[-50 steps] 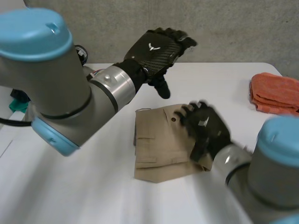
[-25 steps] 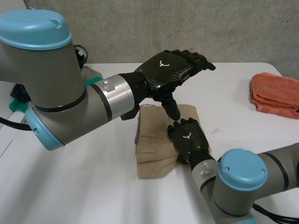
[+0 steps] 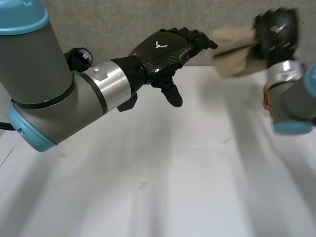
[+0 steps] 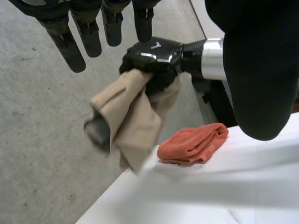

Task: Fold the laundry.

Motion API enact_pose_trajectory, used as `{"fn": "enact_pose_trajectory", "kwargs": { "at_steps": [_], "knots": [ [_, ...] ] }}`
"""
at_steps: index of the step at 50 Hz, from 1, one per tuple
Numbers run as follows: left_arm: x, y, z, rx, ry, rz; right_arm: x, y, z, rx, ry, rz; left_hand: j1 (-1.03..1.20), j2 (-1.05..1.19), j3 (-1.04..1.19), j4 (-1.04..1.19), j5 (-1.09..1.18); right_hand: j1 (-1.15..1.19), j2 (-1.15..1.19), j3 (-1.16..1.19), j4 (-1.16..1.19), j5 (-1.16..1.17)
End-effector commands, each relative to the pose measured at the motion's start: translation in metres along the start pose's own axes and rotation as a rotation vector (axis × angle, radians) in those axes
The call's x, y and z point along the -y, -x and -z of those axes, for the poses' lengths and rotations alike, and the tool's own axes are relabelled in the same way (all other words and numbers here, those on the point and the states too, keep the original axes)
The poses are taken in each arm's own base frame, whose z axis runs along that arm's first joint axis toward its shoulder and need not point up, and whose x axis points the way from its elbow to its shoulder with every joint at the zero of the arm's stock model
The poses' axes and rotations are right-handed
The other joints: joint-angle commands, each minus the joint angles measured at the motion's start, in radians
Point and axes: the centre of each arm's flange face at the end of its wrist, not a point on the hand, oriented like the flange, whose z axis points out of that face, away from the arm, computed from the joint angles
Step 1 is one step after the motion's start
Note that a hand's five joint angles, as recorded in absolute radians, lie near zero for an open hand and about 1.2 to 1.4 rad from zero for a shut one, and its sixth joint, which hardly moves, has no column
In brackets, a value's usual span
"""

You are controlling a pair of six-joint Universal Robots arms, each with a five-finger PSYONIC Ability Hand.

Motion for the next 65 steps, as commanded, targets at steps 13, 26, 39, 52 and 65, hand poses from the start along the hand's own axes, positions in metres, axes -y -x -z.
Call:
{"fn": "enact_pose_trajectory", "kwargs": {
  "at_steps": [13, 26, 39, 52, 65],
  "knots": [
    [-0.011, -0.003, -0.001, -0.007, 0.021, 0.01, -0.226, -0.15, -0.011, 0.094, 0.051, -0.045, 0.026, 0.028, 0.018, 0.003, -0.015, 0.347, 0.245, 0.244, 0.202, 0.306],
    [-0.016, -0.002, -0.004, 0.019, 0.03, 0.014, -0.294, -0.184, 0.036, 0.104, 0.147, -0.112, 0.032, 0.033, 0.024, 0.009, -0.009, 0.347, 0.245, 0.244, 0.202, 0.306],
    [-0.011, -0.012, -0.003, -0.002, 0.018, 0.012, -0.225, -0.217, 0.017, -0.017, 0.162, -0.099, 0.029, 0.031, 0.021, 0.006, -0.012, -0.875, -0.977, -0.978, -1.02, -0.916],
    [0.003, -0.021, 0.001, -0.018, -0.012, 0.0, -0.098, -0.274, 0.013, -0.169, 0.328, -0.002, 0.029, 0.031, 0.021, 0.006, -0.012, -0.875, -0.977, -0.978, -1.02, -0.916],
    [0.056, -0.009, 0.02, 0.055, -0.154, 0.006, 0.069, -0.198, -0.01, -0.143, 0.046, 0.157, 0.032, 0.033, 0.024, 0.009, -0.009, -0.875, -0.977, -0.978, -1.02, -0.916]
  ]
}}
